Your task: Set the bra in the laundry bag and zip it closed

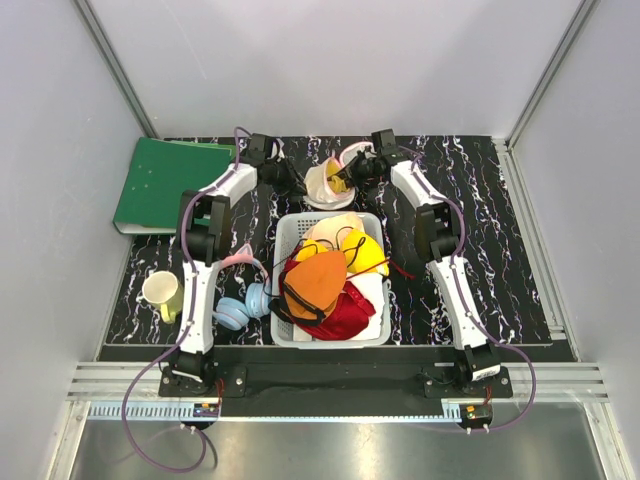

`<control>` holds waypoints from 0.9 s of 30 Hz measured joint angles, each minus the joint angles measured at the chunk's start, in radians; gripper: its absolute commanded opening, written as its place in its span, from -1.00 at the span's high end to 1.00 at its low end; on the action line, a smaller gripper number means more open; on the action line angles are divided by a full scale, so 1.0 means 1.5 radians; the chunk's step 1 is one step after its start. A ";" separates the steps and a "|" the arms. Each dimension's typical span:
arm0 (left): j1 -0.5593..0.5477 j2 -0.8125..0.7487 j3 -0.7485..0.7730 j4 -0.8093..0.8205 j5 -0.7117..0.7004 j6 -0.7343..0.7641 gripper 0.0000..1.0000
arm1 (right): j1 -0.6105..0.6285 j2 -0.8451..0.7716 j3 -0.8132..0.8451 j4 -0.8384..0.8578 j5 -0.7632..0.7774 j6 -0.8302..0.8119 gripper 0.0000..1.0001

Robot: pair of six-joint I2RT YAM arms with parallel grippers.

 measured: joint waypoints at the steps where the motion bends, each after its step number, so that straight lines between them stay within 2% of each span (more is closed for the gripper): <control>1: 0.000 0.000 0.000 -0.001 0.000 0.005 0.26 | 0.000 0.001 0.000 -0.001 0.005 -0.004 0.88; 5: 0.003 -0.014 0.000 -0.011 -0.013 0.029 0.09 | 0.000 0.001 0.000 -0.013 0.027 -0.034 0.64; 10: 0.003 -0.082 -0.001 -0.036 -0.048 0.051 0.06 | 0.001 0.001 0.002 -0.058 0.059 -0.081 0.22; 11: 0.002 -0.102 -0.001 -0.036 -0.056 0.053 0.05 | 0.001 0.001 0.002 -0.067 0.067 -0.092 0.08; 13: -0.001 -0.144 -0.001 -0.031 -0.072 0.055 0.04 | 0.002 -0.001 0.003 -0.086 0.080 -0.109 -0.04; 14: -0.003 -0.165 -0.002 -0.024 -0.080 0.054 0.04 | 0.003 -0.005 0.005 -0.093 0.083 -0.118 -0.17; 17: -0.011 -0.216 -0.008 0.009 -0.099 0.048 0.04 | 0.004 -0.028 0.011 -0.127 0.116 -0.143 -0.39; 18: -0.014 -0.232 -0.016 0.022 -0.104 0.042 0.04 | 0.004 -0.040 0.013 -0.142 0.129 -0.154 -0.64; 22: -0.024 -0.248 -0.029 0.043 -0.113 0.026 0.03 | 0.001 -0.079 0.019 -0.191 0.176 -0.191 -0.78; 24: -0.029 -0.247 -0.033 0.041 -0.114 0.020 0.03 | -0.003 -0.102 0.019 -0.216 0.203 -0.212 -0.95; 27: -0.040 -0.242 -0.032 0.045 -0.113 0.014 0.05 | -0.017 -0.129 0.022 -0.238 0.244 -0.243 -0.99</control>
